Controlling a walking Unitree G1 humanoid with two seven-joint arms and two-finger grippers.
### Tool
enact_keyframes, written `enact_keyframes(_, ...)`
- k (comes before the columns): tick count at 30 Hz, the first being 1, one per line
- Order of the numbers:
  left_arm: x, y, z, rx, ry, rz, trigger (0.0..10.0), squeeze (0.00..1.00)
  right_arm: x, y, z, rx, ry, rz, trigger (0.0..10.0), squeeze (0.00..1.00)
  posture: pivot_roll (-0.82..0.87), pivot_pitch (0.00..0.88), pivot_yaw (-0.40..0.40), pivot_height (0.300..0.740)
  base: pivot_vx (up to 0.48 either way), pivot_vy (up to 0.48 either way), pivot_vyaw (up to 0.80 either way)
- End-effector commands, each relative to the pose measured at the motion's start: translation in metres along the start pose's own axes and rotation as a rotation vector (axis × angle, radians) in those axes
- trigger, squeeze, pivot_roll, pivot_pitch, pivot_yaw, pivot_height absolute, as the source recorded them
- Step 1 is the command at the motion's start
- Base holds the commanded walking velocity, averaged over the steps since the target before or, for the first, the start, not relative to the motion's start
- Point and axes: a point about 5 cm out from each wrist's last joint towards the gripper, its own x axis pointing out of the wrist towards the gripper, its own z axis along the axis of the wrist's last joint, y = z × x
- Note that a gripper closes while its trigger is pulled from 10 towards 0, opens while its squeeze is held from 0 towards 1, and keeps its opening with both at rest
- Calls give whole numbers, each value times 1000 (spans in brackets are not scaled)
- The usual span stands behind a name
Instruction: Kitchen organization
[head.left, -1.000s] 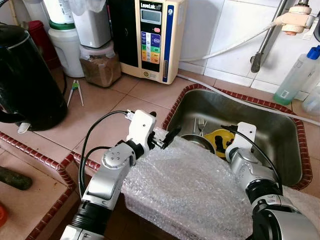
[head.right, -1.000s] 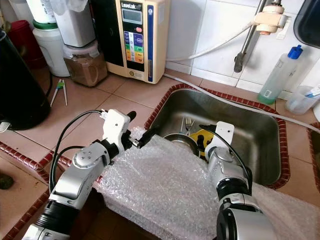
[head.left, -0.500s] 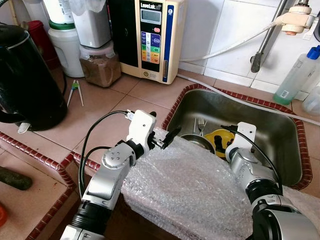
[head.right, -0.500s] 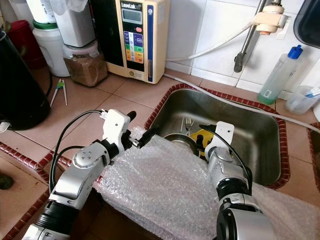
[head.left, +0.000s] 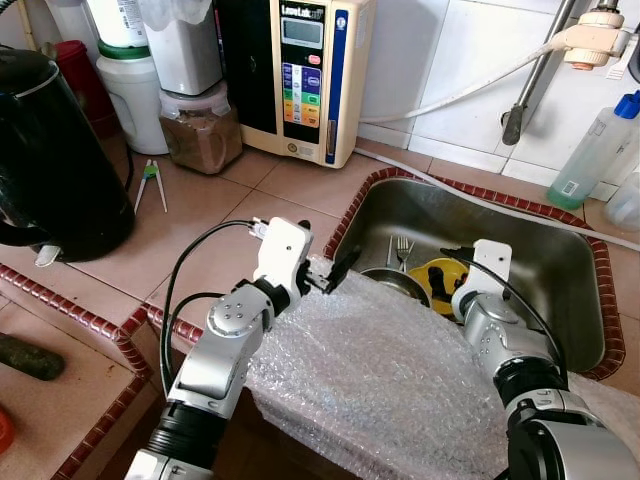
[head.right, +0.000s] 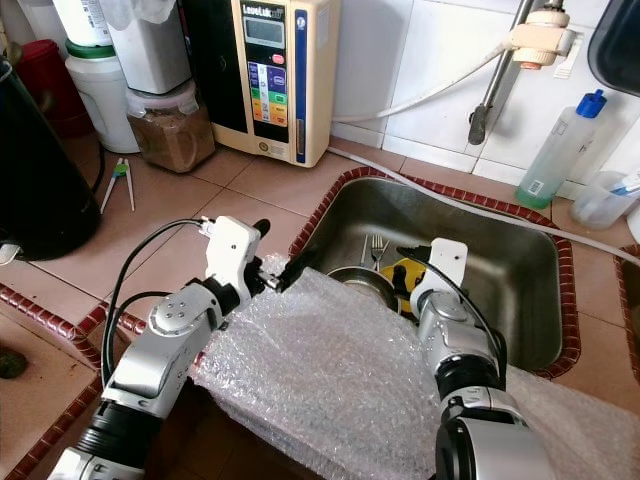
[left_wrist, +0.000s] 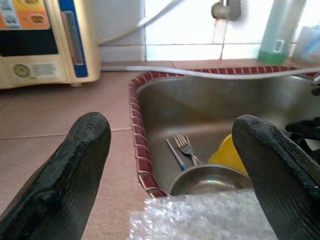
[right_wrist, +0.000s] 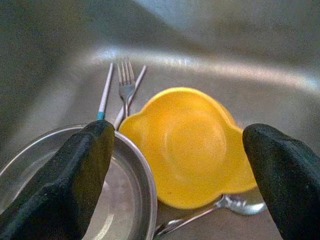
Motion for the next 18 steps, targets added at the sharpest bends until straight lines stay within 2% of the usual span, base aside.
enact_keyframes(1, 2, 4, 5, 10, -20, 30, 10000, 1000, -1, -1, 7, -29, -44, 4, 10000, 0, -25, 0, -8, 740, 0, 0, 0)
enact_keyframes(11, 2, 11, 12, 25, -54, 114, 10000, 1000, -5, 3, 20, -126, -156, 48, 10000, 0, -24, 0, -8, 740, 0, 0, 0)
enact_keyframes(15, 1, 11, 13, 26, -55, 121, 10000, 1000, -5, 3, 21, -135, -166, 51, 10000, 0, -24, 0, -8, 740, 0, 0, 0)
enact_keyframes(16, -1, 14, 16, 22, -71, 149, 10000, 1000, -8, 3, 29, -216, -234, 62, 10000, 0, -25, 1, -5, 740, 0, 0, 0)
enact_keyframes(18, -4, 18, 17, 21, -81, 194, 10000, 1000, -12, 4, 37, -227, -288, 83, 10000, 0, -26, 1, -5, 740, 0, 0, 0)
